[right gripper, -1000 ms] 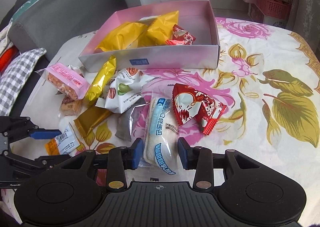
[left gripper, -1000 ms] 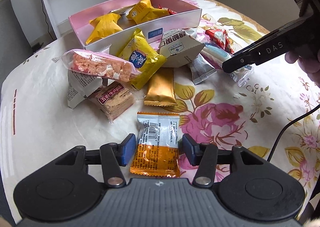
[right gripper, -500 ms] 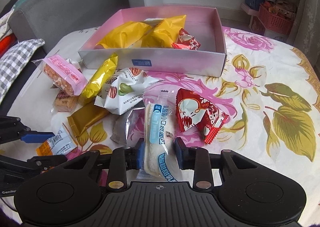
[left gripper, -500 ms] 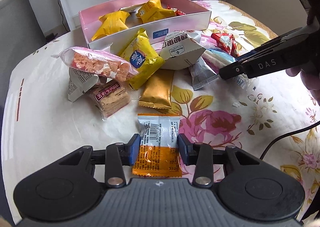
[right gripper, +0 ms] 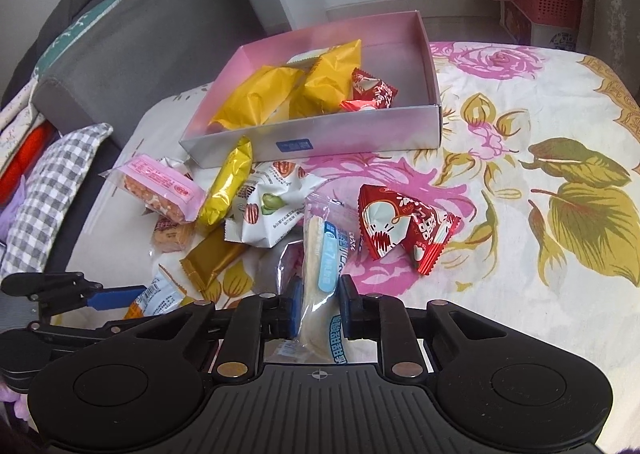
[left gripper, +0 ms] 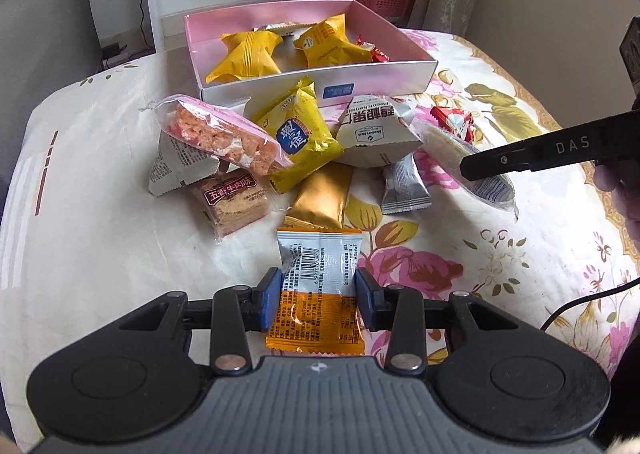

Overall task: Organize snacks
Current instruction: 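Lift both held packs and carry them toward the pink box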

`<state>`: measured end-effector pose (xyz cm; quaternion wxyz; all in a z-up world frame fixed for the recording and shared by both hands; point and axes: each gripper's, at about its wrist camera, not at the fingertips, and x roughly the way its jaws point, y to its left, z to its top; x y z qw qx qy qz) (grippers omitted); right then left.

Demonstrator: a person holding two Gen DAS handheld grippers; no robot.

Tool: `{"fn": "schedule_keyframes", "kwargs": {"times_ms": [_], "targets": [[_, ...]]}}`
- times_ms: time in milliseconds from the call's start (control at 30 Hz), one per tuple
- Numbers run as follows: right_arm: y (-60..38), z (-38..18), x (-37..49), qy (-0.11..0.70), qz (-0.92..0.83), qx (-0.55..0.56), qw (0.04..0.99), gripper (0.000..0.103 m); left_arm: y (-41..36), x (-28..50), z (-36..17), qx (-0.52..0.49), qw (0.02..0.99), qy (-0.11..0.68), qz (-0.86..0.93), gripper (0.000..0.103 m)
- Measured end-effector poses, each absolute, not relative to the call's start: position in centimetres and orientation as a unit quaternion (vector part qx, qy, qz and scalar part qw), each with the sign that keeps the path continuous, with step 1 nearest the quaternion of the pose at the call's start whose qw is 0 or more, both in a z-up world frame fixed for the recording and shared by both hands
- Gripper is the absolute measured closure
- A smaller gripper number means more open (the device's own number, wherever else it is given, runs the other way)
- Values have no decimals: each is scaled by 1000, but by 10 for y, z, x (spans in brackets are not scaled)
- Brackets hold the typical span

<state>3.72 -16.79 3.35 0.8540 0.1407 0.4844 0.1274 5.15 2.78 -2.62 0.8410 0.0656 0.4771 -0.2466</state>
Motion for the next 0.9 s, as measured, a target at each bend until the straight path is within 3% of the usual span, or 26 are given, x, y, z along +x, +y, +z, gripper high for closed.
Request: {"fn": "schedule_keyframes", "kwargs": {"times_ms": [267, 333, 400, 500, 633, 700, 767, 900], "targets": [[-181, 50, 33, 470, 135, 179, 854, 87, 30, 52, -10, 41, 850, 461, -249, 67], [-185, 52, 33, 468, 135, 189, 853, 90, 29, 53, -8, 37, 853, 458, -248, 67], [-187, 55, 32, 465, 140, 197, 852, 102, 30, 54, -6, 33, 853, 457, -250, 67], [-186, 58, 31, 464, 136, 184, 856, 100, 29, 54, -6, 30, 852, 458, -250, 67], [-180, 45, 35, 493, 129, 178, 842, 84, 27, 55, -11, 33, 848, 467, -250, 67], [-177, 35, 38, 510, 121, 183, 832, 59, 26, 54, -13, 36, 846, 470, -250, 67], [-173, 28, 41, 523, 113, 182, 825, 48, 24, 54, -14, 38, 844, 473, -250, 67], [-160, 16, 44, 533, 108, 161, 823, 48, 22, 53, -15, 43, 843, 474, -250, 67]]}}
